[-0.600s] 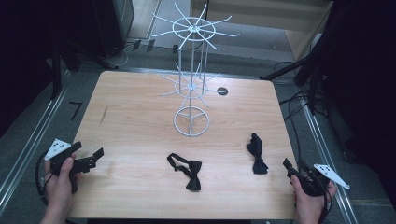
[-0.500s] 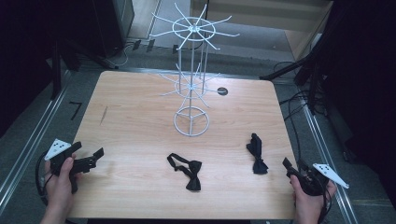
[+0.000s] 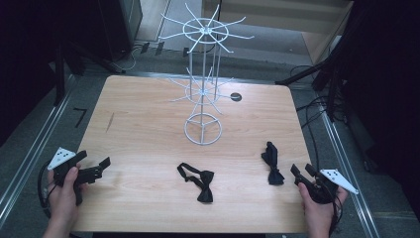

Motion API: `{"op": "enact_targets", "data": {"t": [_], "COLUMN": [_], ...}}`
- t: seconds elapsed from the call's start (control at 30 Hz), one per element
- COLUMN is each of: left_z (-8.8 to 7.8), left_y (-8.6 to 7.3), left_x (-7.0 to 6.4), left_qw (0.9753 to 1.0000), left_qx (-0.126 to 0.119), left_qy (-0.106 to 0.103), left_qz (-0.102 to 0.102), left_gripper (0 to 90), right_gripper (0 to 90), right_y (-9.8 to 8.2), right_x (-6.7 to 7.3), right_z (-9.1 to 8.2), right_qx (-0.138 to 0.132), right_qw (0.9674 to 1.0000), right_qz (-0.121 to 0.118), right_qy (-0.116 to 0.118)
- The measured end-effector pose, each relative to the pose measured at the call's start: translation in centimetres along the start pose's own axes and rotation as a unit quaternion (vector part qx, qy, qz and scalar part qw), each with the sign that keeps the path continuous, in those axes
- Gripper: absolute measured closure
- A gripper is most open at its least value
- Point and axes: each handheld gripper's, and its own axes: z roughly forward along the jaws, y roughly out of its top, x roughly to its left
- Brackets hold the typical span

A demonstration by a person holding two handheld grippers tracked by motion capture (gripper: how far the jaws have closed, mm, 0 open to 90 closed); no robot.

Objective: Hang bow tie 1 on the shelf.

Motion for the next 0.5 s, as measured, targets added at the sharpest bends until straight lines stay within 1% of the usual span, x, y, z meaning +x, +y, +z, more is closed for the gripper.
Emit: {"op": "enact_targets", "data": {"t": [0.03, 0.07, 0.13, 0.23, 0.27, 0.3, 0.47, 0.5], "left_z": [0.0, 0.0, 0.0, 0.0, 0.0, 0.0, 0.0, 0.0], "left_y": [0.0, 0.0, 0.0, 0.0, 0.0, 0.0, 0.0, 0.0], "left_x": [0.0, 0.0, 0.0, 0.0, 0.0, 0.0, 0.0, 0.0], "left_qw": [1.0000, 1.0000, 1.0000, 1.0000, 1.0000, 1.0000, 1.0000, 1.0000], "left_qx": [0.000, 0.000, 0.000, 0.001, 0.001, 0.001, 0.001, 0.001], "left_qy": [0.000, 0.000, 0.000, 0.000, 0.000, 0.000, -0.001, -0.001], "left_qz": [0.000, 0.000, 0.000, 0.001, 0.001, 0.001, 0.001, 0.001], "left_gripper": [1.6, 1.6, 1.6, 1.6, 1.6, 1.6, 1.6, 1.6], "right_gripper": [40.4, 40.4, 40.4, 40.4, 40.5, 40.4, 40.4, 40.5], "right_y": [0.0, 0.0, 0.0, 0.0, -0.1, -0.1, -0.2, -0.3], "right_x": [0.4, 0.4, 1.0, 1.3, 1.6, 1.7, 2.2, 2.5], "right_z": [0.2, 0.2, 0.5, 0.6, 0.8, 0.9, 1.1, 1.3], "right_qx": [0.005, 0.005, 0.008, 0.010, 0.015, 0.016, 0.023, 0.026], "right_qw": [1.0000, 1.0000, 0.9999, 0.9998, 0.9997, 0.9996, 0.9994, 0.9991], "right_qz": [-0.006, -0.006, -0.013, -0.015, -0.017, -0.019, -0.017, -0.023], "right_qy": [0.002, 0.002, 0.006, 0.008, 0.011, 0.012, 0.022, 0.023]}}
